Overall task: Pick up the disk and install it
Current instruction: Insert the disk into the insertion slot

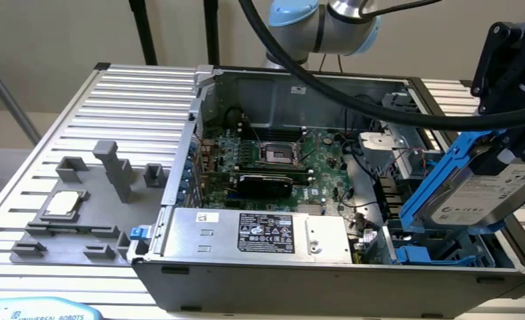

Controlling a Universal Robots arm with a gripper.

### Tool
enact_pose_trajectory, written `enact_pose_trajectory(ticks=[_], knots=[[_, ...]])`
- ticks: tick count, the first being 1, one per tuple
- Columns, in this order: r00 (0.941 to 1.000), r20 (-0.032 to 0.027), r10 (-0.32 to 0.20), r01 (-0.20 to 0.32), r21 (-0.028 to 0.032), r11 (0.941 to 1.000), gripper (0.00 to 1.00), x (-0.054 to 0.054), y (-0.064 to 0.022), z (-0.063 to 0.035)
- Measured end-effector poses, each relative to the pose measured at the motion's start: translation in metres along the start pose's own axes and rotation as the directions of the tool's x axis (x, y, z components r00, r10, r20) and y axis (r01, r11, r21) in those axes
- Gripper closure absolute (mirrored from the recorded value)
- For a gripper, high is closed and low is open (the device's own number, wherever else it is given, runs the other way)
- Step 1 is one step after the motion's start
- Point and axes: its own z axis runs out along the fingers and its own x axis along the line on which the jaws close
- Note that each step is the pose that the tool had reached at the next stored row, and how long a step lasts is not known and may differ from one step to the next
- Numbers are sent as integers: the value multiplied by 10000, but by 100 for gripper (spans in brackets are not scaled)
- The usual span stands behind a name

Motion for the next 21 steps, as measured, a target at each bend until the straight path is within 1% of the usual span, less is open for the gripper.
enact_pose_trajectory(ticks=[4, 10, 15, 21], knots=[[10000, 1, -29, 29, -8, 10000, 67, 3, 14, 69], [10000, 0, -30, 30, -76, 10000, 67, 4, 10, 130], [10000, -3, -29, 29, -80, 10000, 67, 3, 4, 135], [10000, -5, -30, 30, -80, 10000, 67, 3, -14, 166]])
